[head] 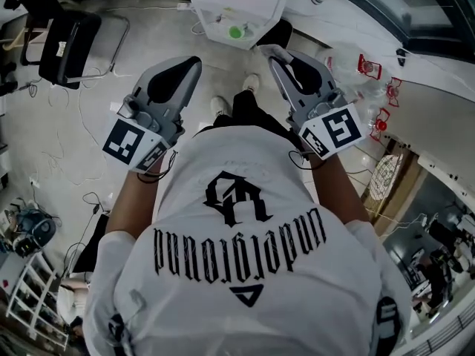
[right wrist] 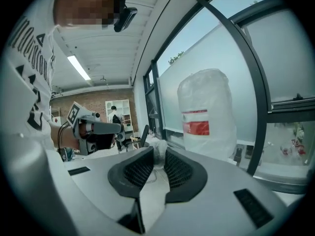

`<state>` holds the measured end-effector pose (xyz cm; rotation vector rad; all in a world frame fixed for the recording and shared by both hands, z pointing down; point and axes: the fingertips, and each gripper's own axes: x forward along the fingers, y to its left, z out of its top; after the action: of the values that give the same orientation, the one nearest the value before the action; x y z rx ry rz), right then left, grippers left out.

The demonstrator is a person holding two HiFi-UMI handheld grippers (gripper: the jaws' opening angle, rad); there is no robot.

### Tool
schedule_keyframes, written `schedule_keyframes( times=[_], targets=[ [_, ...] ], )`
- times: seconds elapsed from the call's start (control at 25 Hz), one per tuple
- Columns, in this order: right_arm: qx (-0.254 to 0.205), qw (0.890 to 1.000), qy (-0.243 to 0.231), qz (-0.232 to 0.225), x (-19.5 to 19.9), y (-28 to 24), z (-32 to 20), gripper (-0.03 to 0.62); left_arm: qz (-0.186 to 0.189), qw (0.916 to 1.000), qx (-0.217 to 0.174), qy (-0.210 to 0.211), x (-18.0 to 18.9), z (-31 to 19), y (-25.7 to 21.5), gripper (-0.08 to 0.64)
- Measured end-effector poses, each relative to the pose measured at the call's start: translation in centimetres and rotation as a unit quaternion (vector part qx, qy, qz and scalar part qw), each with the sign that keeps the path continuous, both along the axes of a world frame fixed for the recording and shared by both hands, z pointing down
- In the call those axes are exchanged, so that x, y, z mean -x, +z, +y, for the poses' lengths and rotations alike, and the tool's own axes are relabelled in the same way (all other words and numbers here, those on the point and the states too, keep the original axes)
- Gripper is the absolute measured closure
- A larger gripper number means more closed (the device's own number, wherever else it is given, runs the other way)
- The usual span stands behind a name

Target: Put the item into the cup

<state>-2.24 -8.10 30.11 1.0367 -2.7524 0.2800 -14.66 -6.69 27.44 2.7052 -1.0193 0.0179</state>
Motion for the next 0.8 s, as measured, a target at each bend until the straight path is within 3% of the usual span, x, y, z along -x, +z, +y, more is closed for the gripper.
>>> schedule_keyframes(
  times=[0.4,0.8],
  targets=[
    [0.059,0.998,-0.001,0.019,-0.5,6.9,-1.7,0.525,-0.012,0.9992,0.038,-0.01,-1.2,-2.1,4.4,0.546],
    [0.086,0.995,0.007,0.048,-1.2,13.9,-4.3,0.523,-0.05,0.9966,0.065,-0.01,-2.4,-4.5,11.4,0.546]
  ],
)
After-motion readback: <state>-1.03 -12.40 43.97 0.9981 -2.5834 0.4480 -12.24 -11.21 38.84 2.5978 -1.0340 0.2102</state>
